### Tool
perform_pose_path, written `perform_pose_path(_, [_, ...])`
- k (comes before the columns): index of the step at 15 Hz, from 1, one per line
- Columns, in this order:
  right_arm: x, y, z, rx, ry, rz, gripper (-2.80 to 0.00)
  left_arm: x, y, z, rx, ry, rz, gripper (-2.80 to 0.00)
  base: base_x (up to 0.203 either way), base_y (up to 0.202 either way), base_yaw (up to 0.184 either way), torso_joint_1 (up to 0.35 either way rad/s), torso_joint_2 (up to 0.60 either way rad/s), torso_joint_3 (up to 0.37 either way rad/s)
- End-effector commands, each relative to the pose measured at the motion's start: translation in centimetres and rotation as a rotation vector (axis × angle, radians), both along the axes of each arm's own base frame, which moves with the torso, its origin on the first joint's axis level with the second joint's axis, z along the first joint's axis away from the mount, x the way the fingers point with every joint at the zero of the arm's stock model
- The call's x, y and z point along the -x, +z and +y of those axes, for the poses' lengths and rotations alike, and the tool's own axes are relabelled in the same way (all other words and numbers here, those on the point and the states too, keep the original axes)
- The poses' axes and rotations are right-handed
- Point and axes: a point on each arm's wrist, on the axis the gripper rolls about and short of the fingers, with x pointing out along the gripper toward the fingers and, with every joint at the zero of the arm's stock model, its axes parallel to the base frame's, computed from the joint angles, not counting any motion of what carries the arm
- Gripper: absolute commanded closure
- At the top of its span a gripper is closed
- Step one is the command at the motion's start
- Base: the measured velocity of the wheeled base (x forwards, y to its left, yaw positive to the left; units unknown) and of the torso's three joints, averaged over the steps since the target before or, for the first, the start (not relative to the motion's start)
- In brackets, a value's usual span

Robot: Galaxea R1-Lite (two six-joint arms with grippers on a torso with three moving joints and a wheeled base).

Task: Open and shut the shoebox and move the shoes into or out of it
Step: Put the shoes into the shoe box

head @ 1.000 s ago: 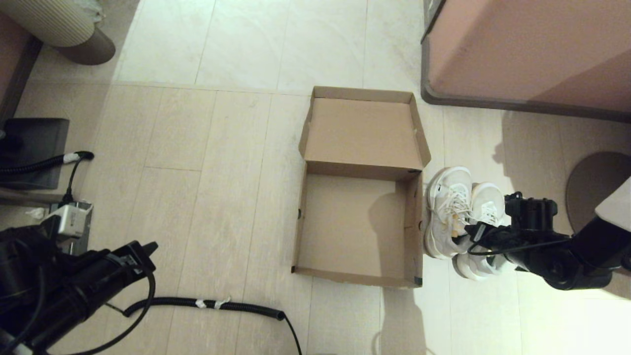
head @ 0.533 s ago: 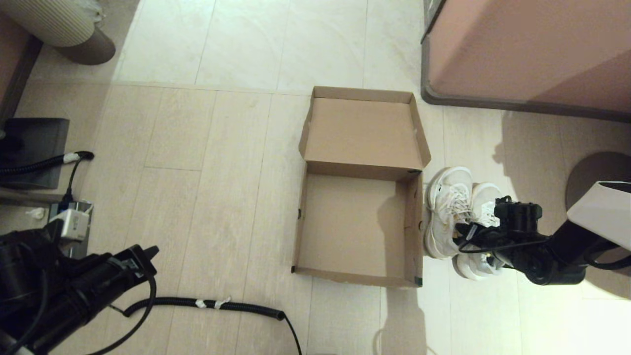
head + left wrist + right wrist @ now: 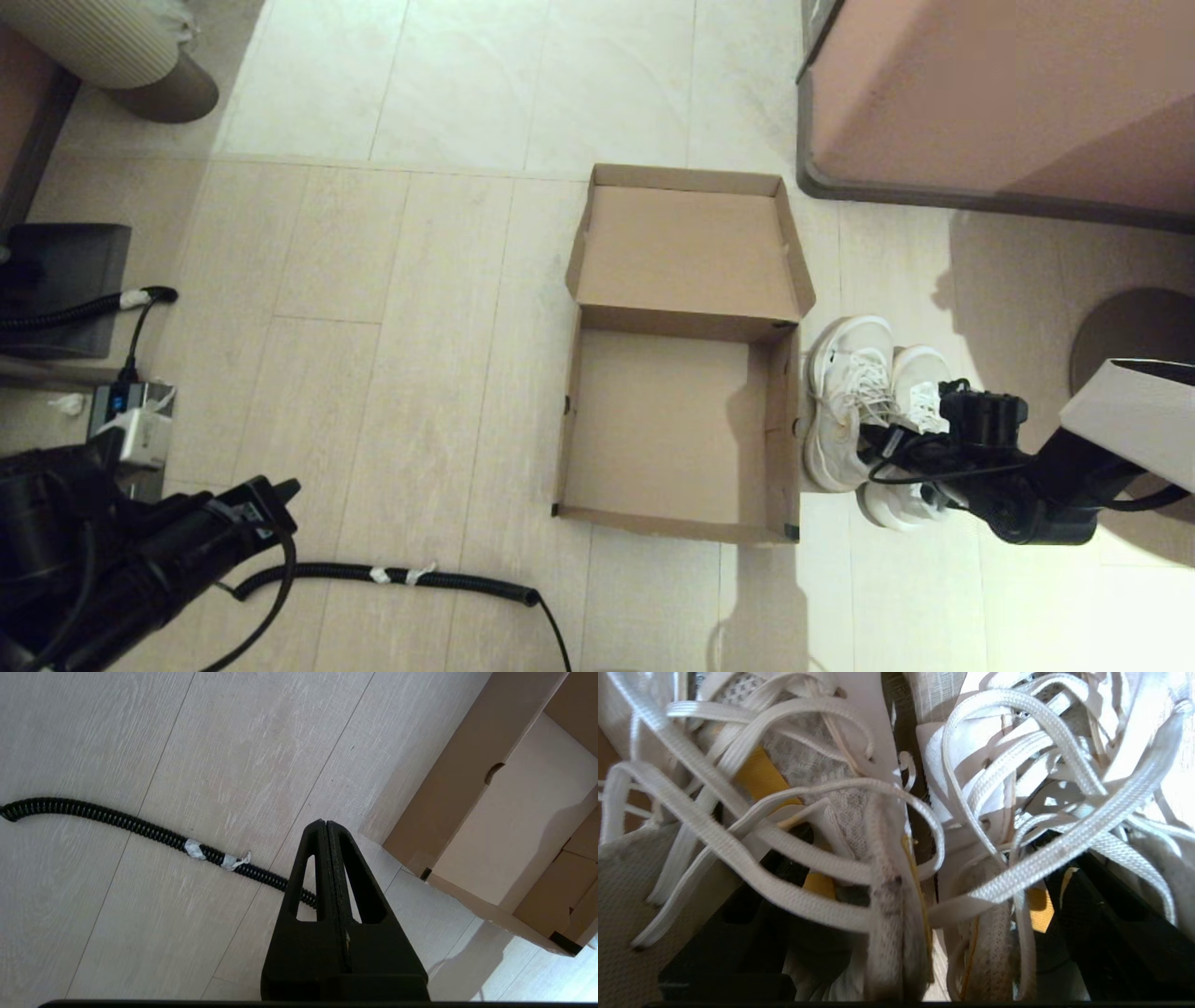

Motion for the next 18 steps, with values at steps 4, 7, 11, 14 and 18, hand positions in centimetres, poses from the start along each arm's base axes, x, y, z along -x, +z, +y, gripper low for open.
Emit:
perform_pose_path(4, [-0.9, 0.4, -0.2, 0.013, -0.007, -0.033, 0.0, 0.1, 0.2, 0.0, 0.001, 0.002, -0.011, 0.0, 0.0, 0.0, 0.0, 0.0, 0.0, 0.0])
perform_pose_path(7, [-0.6, 1.9, -0.4, 0.013, -0.013, -0.038, 0.0, 0.2, 0.3, 0.0, 0.0, 0.005, -0.016, 0.0, 0.0, 0.0, 0.0, 0.0, 0.0, 0.0])
perform_pose_path(11, [1.4, 4.6, -0.6, -0.001, -0.025, 0.022, 0.0, 0.0, 0.9, 0.0, -0.006, -0.001, -0.044, 0.0, 0.0, 0.0, 0.0, 0.0, 0.0, 0.0])
perform_pose_path(14, [4.3, 6.4, -0.3, -0.012, -0.016, 0.056, 0.0, 1.7, 2.0, 0.1, -0.012, 0.001, -0.1, 0.0, 0.0, 0.0, 0.0, 0.0, 0.0, 0.0])
perform_pose_path(18, [8.7, 11.4, 0.3, -0.018, 0.011, -0.005, 0.0, 3.9, 0.8, 0.2, -0.003, 0.002, -0.058, 0.0, 0.0, 0.0, 0.0, 0.0, 0.0, 0.0])
